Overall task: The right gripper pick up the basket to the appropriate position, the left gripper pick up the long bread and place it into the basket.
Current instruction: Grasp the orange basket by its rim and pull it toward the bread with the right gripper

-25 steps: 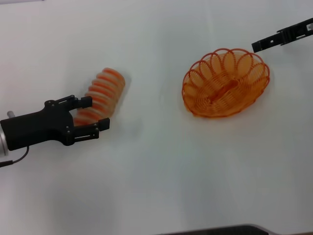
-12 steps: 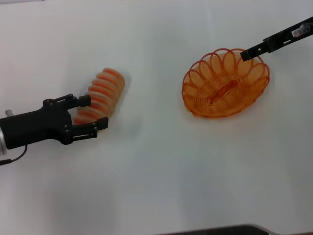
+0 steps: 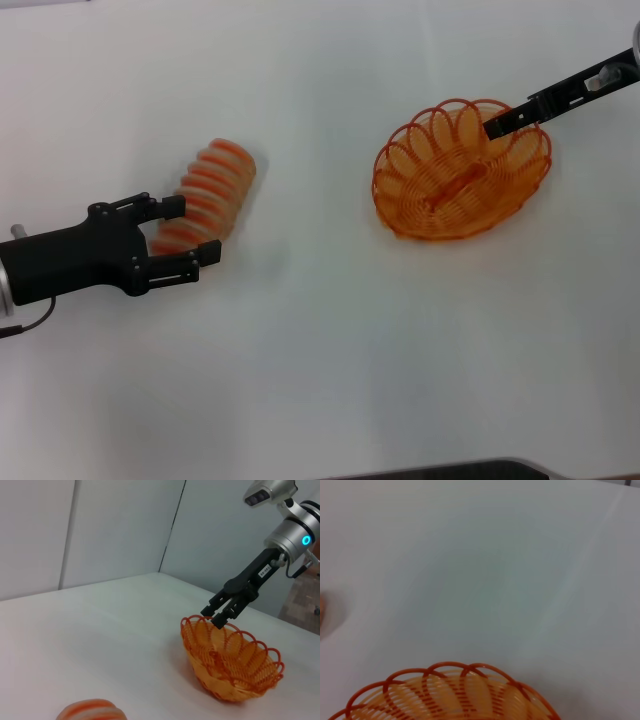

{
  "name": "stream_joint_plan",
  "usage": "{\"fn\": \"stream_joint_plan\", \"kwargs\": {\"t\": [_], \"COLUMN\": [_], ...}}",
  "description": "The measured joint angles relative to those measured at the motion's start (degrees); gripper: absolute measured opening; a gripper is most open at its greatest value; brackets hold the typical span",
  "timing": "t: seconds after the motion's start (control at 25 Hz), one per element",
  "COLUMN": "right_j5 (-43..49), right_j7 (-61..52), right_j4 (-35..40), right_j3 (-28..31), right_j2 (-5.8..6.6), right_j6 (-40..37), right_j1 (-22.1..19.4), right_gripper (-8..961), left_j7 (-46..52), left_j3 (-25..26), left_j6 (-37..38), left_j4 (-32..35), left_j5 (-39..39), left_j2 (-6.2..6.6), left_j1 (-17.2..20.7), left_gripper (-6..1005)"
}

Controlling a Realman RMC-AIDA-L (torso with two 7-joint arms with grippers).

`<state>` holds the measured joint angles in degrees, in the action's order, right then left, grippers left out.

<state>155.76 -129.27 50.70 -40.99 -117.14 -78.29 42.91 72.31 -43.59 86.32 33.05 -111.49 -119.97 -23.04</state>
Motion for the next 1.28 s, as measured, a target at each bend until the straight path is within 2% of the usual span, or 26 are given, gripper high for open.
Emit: {"fn": "stream_joint_plan", "kwargs": {"t": [0.52,0.72,0.84,1.28], "right_j5": [-0.01,0.11,0.71,2.03], "right_j7": [-0.05,-1.5,-2.79,-4.41], "right_j4": [-2.24,-2.3,-2.3,-2.23], "right_j3": [-0.8,-2.01,-3.33,-4.02], "right_j2": [-0.21,-0.2,-0.2,-0.36], "right_j6": [1.43,2.07,2.66,3.36], "right_j1": [0.19,-0.17,-0.37,-0.19], "right_gripper": [912,819,613,373], "left_j7": [-0.07,-0.18,-0.22,-0.31], "left_j3": [0.0,0.0,0.0,0.0], "left_j6": [0.02,0.04,0.06,0.09], "left_j4": [0.0,0.0,0.0,-0.09], "left_j5": [-0.57,-0.57,-0.57,-0.66], "left_j2": [-0.15,-0.23,-0.27,-0.35], "left_j1": [0.07,0.19,0.27,0.28], "left_gripper": [846,846,847,847]}}
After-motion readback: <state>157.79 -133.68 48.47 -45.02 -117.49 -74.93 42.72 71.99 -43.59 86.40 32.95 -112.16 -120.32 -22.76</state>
